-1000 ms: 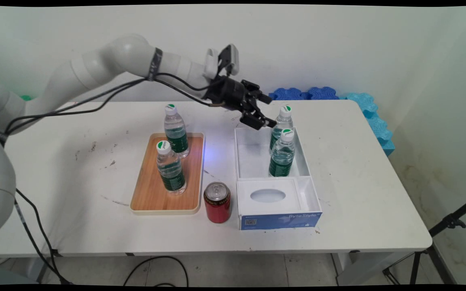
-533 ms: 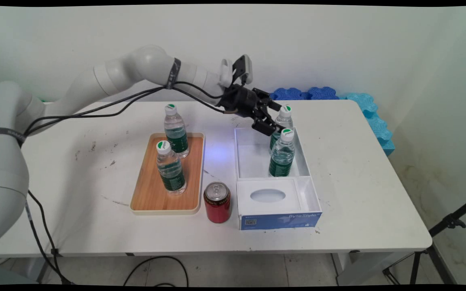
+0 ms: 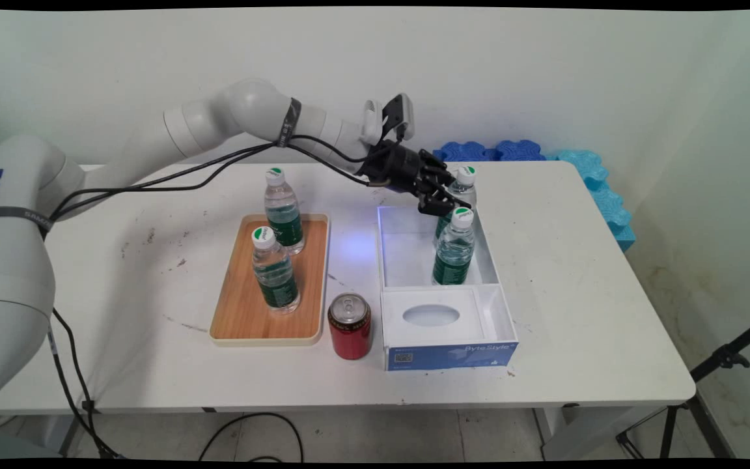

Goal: Place the picked object on the tray

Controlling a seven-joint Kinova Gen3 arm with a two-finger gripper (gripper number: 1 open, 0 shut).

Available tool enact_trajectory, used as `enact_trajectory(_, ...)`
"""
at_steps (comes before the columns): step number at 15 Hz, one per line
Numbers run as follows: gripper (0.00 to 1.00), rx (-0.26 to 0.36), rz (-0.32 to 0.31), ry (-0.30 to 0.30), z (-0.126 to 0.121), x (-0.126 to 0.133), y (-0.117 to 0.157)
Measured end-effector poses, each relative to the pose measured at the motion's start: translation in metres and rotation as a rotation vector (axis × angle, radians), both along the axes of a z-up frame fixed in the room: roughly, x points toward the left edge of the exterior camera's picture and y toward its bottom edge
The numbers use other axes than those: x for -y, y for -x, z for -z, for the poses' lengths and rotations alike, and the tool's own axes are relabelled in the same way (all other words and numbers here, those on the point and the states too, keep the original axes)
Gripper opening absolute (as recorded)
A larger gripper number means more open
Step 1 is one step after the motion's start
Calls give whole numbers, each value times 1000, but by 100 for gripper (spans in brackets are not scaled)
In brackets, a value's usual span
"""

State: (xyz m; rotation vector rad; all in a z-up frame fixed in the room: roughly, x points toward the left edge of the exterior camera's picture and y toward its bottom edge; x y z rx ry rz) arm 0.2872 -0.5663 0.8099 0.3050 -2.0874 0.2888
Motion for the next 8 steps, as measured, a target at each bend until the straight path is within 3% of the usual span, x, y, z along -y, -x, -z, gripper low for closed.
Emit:
enact_trajectory(4, 0, -30, -2, 17, -30, -6, -16)
enact_trajectory(8, 0, -77, 10, 34, -79, -28, -58)
